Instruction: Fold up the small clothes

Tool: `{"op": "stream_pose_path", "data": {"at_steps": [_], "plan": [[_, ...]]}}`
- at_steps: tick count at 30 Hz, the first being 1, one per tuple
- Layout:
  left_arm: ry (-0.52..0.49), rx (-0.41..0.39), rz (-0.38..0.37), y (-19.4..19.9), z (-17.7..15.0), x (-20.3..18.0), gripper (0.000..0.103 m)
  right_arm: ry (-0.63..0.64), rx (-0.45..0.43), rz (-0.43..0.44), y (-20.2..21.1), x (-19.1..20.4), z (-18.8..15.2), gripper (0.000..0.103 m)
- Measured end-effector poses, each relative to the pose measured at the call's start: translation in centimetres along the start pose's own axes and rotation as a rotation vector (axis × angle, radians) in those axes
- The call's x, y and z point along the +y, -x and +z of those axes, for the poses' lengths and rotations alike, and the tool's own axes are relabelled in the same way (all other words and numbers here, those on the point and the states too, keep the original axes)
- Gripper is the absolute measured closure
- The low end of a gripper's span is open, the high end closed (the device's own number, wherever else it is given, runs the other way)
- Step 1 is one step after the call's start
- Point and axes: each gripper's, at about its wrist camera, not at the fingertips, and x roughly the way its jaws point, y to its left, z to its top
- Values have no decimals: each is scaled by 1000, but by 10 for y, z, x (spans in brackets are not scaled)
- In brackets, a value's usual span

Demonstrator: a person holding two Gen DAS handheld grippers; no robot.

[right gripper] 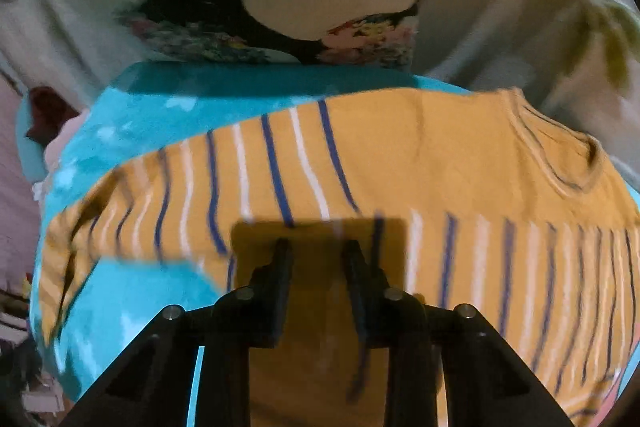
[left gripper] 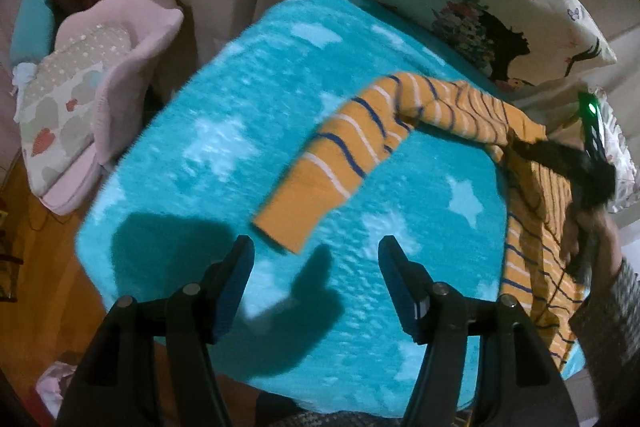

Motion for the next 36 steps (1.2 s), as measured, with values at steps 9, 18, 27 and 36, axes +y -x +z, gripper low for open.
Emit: {"op": "stream_pose_path", "data": {"at_steps": [9, 18, 27, 36], "plan": [[-62, -3, 3, -15, 15, 10, 30, 11, -75, -22, 26, 12, 12, 50], [-125, 72, -54, -49, 45, -4, 88, -54, -87, 23, 78, -16, -59, 49], [146, -92, -131, 21, 157, 53, 70, -165, -68, 34, 86, -50, -86, 49], [243, -70, -59, 19, 111, 88, 43, 26, -39, 165, 75, 32, -75, 49]]}}
